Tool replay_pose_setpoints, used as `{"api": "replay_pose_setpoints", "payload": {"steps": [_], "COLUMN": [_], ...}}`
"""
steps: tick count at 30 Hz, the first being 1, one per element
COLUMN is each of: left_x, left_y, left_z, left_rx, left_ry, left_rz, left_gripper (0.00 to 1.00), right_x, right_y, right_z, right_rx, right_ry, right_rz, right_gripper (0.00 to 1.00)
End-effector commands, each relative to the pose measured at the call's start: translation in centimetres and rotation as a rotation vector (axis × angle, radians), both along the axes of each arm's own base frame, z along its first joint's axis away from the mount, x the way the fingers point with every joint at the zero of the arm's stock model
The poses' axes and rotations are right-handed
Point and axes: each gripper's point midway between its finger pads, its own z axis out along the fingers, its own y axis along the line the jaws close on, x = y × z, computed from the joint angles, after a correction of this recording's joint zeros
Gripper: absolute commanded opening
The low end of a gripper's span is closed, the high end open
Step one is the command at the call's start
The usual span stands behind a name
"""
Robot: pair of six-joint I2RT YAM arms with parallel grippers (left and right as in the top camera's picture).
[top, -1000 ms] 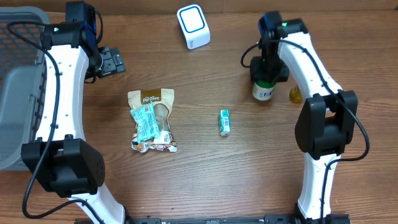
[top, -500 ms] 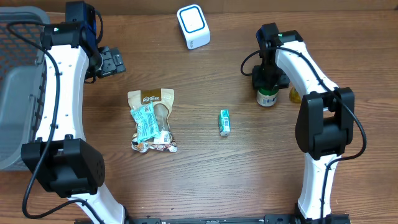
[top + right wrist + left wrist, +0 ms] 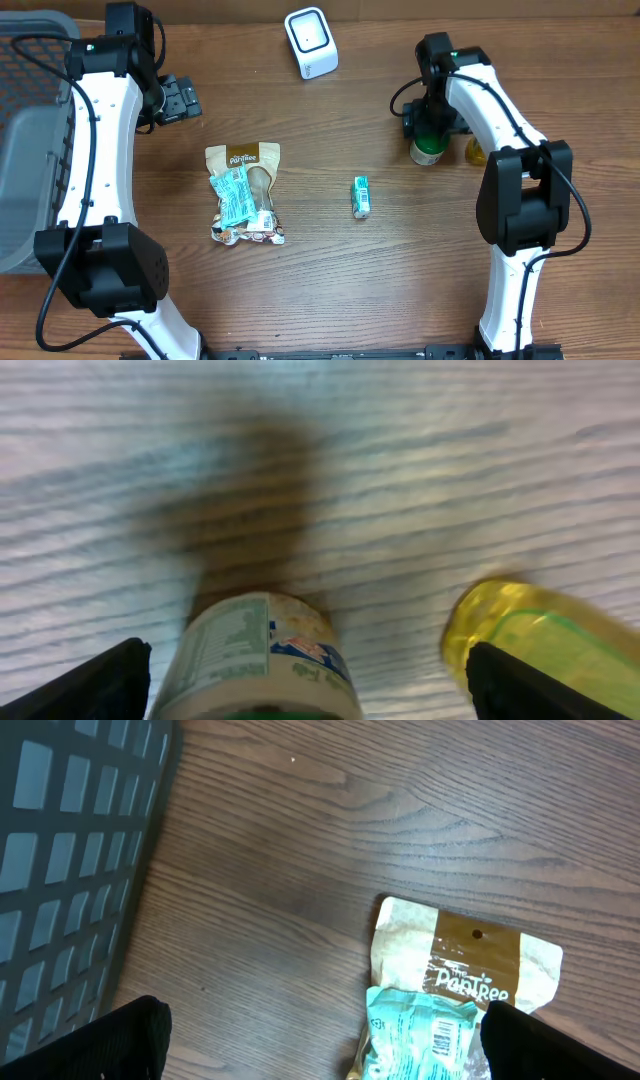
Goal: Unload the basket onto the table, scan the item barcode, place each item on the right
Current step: 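Carry the jar right and set it down near the oil bottle, then move the right gripper over the mint-green box and lower onto it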
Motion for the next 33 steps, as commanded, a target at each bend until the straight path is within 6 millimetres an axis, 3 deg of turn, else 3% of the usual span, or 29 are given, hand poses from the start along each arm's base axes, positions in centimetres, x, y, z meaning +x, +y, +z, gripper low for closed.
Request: {"api": "replay_pose_setpoints", "payload": {"steps": [1,4,6,7,15,17,19,26,29,33], "left_x": [0.3,0.3,0.3,0.3,0.3,0.3,0.3,0.3,0.3,0.3], "left_y": [-0.4,-0.4,-0.4,-0.4,-0.4,-0.4,-0.4,-0.4,-0.4,-0.4], "left_z": [0.8,0.8,0.8,0.8,0.8,0.8,0.8,0.8,0.8,0.8], "left_rx": [0.003,0.003,0.003,0.003,0.003,0.003,0.003,0.003,0.003,0.003], "left_ry": [-0.022,-0.023,-0.023,-0.022,-0.022,-0.022,-0.023,-0.022,-0.022,-0.022], "left_rz": [-0.019,-0.019,-0.019,-0.019,-0.019,-0.019,-0.019,-0.019,-0.019,-0.019], "left_gripper": [1.00,0.99,1.00,1.00,1.00,1.00,1.00,1.00,1.00,1.00], "right_x": [3.7,4.0,3.2,2.2,-3.2,-4.3,-6.0,-10.2,-11.9,-13.6], "right_y": [0.5,3.6,5.6,7.0,10.6,11.1,11.6,11.7,11.1,10.6], "right_z": [7.7,11.4,12.0,11.9,9.3,8.6,7.6,4.6,2.6,0.5], "right_rx": [0.014,0.136,0.220,0.270,0.371,0.365,0.349,0.302,0.279,0.263], "right_ry": [-0.208,-0.253,-0.231,-0.191,0.044,0.090,0.158,0.331,0.400,0.464], "right_rz": [0.002,0.047,0.078,0.099,0.140,0.145,0.155,0.120,0.062,0.046], "right_gripper": [1.00,0.99,0.99,1.00,1.00,0.90,0.70,0.46,0.26,0.18]}}
